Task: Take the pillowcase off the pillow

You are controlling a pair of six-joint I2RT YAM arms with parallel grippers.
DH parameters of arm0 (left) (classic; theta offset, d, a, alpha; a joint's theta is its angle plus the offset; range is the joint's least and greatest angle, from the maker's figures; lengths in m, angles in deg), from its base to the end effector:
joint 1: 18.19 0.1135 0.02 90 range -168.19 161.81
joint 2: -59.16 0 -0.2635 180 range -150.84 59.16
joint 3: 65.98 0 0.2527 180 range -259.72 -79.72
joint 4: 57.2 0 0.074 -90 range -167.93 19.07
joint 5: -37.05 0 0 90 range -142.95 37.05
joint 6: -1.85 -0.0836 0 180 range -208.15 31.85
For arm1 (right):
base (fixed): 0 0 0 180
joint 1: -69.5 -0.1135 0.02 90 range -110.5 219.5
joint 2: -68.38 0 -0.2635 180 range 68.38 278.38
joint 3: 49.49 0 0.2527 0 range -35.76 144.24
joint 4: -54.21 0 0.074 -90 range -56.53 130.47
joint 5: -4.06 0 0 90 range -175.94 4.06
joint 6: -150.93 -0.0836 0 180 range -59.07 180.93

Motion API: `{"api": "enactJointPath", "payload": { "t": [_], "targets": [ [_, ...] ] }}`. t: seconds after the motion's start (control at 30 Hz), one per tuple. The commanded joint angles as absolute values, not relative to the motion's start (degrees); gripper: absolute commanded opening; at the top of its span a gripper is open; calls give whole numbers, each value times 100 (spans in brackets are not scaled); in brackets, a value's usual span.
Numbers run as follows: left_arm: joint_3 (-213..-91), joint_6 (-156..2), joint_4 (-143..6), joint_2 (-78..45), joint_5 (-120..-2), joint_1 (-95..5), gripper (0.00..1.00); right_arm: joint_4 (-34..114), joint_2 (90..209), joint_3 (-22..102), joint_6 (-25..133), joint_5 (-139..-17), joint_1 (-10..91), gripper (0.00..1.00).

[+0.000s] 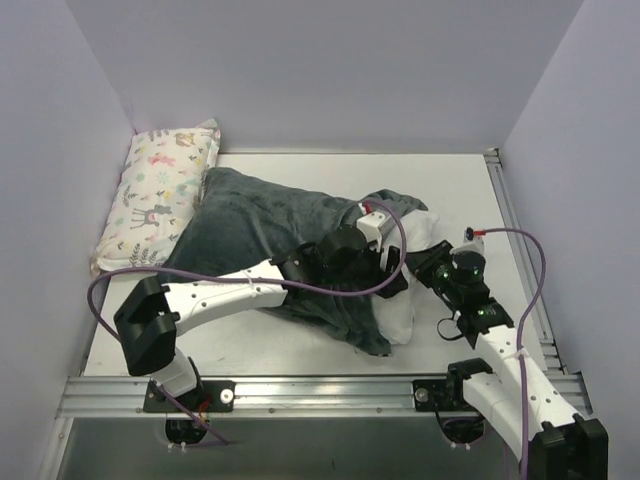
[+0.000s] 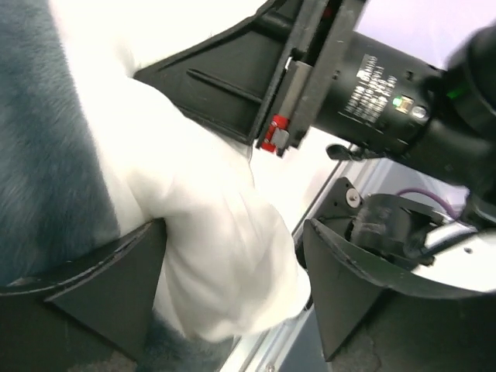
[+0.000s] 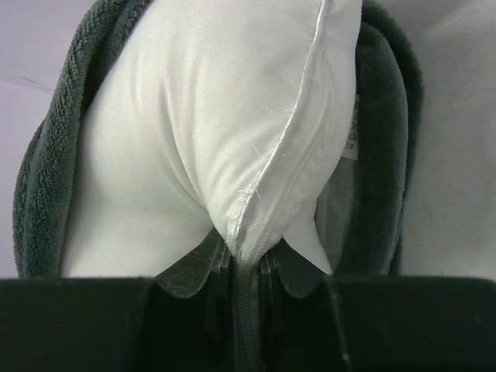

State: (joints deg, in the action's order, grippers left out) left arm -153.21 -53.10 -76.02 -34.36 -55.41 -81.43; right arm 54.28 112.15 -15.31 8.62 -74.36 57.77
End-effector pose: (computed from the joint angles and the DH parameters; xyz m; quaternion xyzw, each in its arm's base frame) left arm 0.1904 -0.3856 0.2820 0.2166 0.8155 -0.4175 0.3372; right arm 0.2244 0.0637 0.2279 0.2022 0.7349 0.4061 0.5041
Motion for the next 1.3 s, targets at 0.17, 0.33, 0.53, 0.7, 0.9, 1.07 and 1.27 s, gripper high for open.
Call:
{"api": "enactJointPath", "payload": {
  "t": [0.17, 0.33, 0.53, 0.7, 0.9, 1.07, 1.27],
  "targets": [
    [-15153, -5493, -8630, -1767, -3805, -7699, 82, 5005, 11417, -772, 1391, -7618, 5851, 0],
    [-14749, -5352, -9590, -1257, -2878, -7198, 86, 4865, 11479, -536, 1470, -7451, 5957, 0],
    [-14353, -5168, -9932, -1326, -2046, -7005, 90, 4707, 11672, -333, 1523, -7381, 5965, 0],
    [-14011, -4808, -10275, -984, -1332, -6838, 90, 4610, 11655, -253, 1575, -7328, 5983, 0],
    [-13729, -4501, -10494, -632, -797, -6680, 91, 4592, 11681, -297, 1593, -7302, 5992, 0],
    [-13685, -4438, -10469, -675, -796, -6477, 92, 4592, 11681, -324, 1602, -7293, 6001, 0],
    [-13737, -4711, -9758, -939, -1366, -5959, 90, 4592, 11751, -280, 1602, -7249, 5992, 0]
  ]
}}
